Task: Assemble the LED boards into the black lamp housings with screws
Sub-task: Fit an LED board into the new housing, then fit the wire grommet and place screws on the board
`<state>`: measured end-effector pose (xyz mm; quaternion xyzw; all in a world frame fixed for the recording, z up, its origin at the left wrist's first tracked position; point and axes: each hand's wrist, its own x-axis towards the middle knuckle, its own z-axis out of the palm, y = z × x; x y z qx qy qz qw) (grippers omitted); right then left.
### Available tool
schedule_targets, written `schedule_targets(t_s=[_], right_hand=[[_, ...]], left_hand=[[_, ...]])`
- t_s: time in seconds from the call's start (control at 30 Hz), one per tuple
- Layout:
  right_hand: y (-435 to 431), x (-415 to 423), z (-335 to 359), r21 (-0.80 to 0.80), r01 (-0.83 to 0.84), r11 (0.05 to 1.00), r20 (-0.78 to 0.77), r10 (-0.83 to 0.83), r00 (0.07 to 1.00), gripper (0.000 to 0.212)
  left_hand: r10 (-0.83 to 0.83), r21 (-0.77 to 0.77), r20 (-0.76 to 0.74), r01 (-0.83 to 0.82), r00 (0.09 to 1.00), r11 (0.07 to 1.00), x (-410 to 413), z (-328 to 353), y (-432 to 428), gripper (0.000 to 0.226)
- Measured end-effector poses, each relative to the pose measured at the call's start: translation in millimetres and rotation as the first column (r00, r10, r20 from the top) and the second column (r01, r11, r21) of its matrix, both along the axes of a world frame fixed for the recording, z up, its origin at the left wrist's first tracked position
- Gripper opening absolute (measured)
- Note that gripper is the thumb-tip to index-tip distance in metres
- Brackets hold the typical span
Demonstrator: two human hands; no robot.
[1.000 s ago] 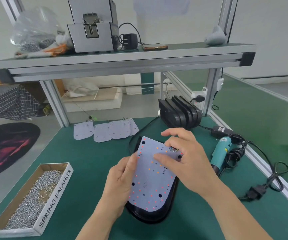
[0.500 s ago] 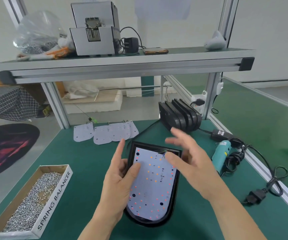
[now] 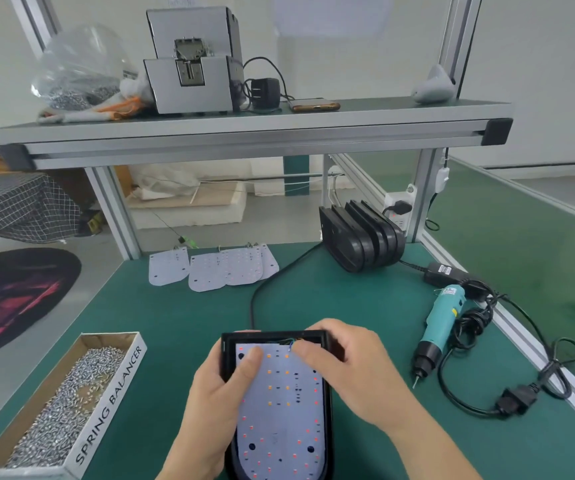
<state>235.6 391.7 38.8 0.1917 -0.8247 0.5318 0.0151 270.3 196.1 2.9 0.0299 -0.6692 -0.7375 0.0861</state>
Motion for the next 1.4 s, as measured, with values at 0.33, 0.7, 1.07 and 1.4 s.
schedule_targets(t_s=[0.33,0.7,1.07,1.4], right_hand=[[-8,-1,0,-0.016,-0.041,0.999,0.070,0.042,0.997,0.008],[-8,4,3,-0.117,0.016,0.993,0.097,-0.005,0.995,0.012],[-17,8,-1,-0.364,0.090,0.927,0.242,0.001,0.970,0.015],[-27,15,-4,-0.525,0.064,0.849,0.144,0.014,0.989,0.009]], left_hand=[[0.042,0.031,0.019,-0.042,0.999,0.999,-1,11,-9,0.041],[0.004,0.060,0.005,-0.004,1.000,0.998,-3,23,-1,0.037],[-0.040,0.103,-0.009,0.040,0.999,0.994,-1,24,-2,0.021],[-0.021,0.215,0.042,0.012,0.999,0.977,2,31,6,0.055]])
